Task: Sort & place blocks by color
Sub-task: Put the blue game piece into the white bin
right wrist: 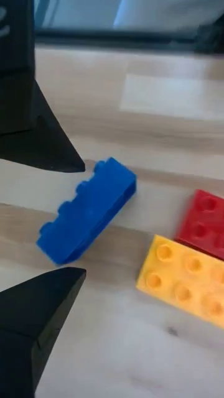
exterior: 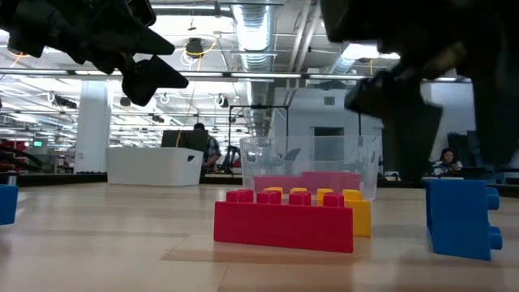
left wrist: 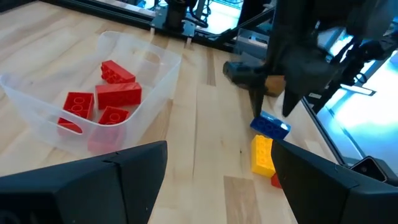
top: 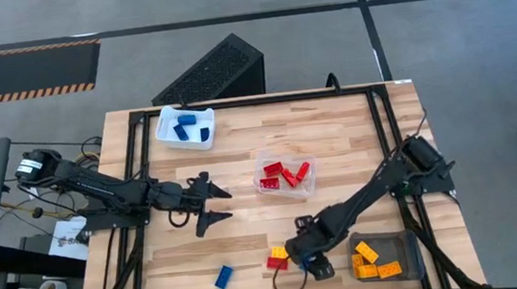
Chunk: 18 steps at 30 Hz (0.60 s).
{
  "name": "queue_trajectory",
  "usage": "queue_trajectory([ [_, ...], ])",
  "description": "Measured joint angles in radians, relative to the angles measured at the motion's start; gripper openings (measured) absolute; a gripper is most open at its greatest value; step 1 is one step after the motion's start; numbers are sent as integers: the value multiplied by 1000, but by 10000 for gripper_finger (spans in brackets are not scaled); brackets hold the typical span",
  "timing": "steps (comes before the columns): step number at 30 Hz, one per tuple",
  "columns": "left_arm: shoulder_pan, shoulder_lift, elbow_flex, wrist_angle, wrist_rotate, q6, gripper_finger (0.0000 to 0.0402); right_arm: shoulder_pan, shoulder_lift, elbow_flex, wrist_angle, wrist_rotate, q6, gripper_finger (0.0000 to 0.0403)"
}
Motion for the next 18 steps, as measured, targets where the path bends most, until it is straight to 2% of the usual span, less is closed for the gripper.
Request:
queue_trajectory([
  [6,-8,0,0,-12,22,-3,272,41,56,7,0,28,-9,286],
  [11,-13,0,0,-3,27,20,272,64,62,11,9,105,-30,278],
  [14,-12,0,0,-1,26,22,272,62,56,11,-2,126,-30,246],
  [18,-12,0,0,-1,26,16,272,61,51,12,1,126,-30,173],
])
